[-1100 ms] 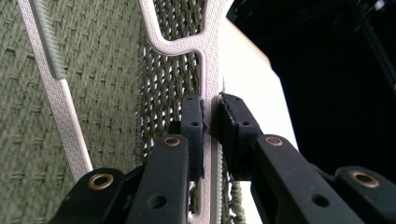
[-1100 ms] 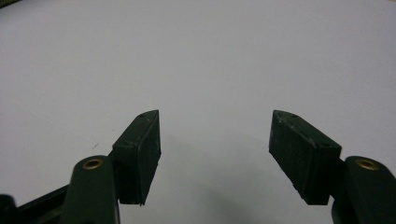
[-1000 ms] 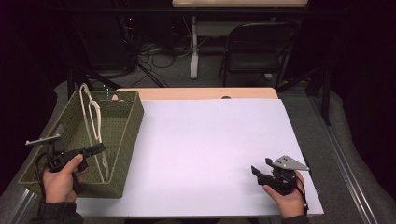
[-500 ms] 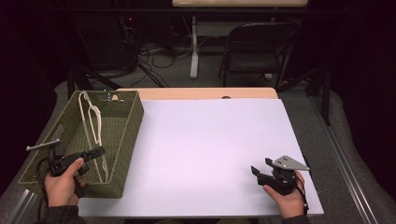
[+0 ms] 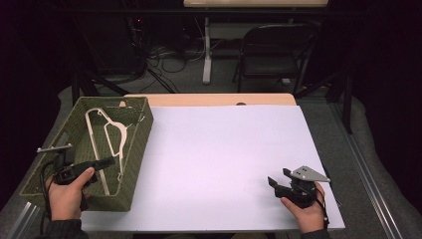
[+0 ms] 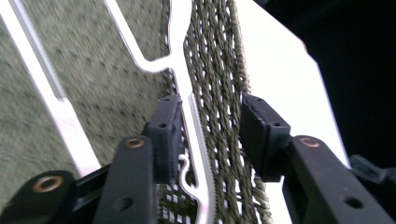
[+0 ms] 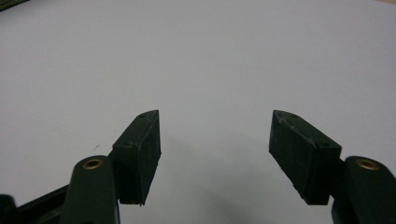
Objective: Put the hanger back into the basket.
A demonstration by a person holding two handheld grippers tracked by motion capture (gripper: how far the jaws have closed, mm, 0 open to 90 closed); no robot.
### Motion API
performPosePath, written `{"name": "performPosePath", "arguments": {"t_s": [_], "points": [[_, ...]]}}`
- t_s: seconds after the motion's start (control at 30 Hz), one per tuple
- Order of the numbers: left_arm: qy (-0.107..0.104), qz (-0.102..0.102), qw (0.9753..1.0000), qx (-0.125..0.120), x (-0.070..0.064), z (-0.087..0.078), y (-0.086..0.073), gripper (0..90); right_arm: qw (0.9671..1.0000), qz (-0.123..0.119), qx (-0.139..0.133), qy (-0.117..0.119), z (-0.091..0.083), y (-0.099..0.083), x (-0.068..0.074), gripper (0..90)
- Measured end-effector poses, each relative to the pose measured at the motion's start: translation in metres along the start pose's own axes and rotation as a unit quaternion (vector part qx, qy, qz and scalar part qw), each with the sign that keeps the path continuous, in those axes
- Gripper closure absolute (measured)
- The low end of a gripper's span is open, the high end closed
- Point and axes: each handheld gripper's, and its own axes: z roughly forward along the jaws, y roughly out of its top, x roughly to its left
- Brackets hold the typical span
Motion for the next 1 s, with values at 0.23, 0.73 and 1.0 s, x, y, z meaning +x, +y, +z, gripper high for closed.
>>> {"name": "performPosePath", "arguments": {"t_s": [0.23, 0.73, 1.0], "points": [[0.028, 0.04, 0.9988, 0.005, -0.002, 0.001, 0.002, 50.0, 1.0, -0.004, -0.005, -0.001, 0.0, 0.001, 0.0, 33.9], [0.066, 0.151, 0.9863, 0.016, -0.016, -0.005, -0.007, 45.5, 0.9999, -0.01, -0.008, -0.003, -0.004, 0.002, 0.003, 33.9], [0.088, 0.272, 0.958, -0.022, -0.046, -0.013, -0.02, 44.7, 0.9998, -0.016, -0.01, -0.003, -0.006, 0.004, 0.005, 33.8]]}}
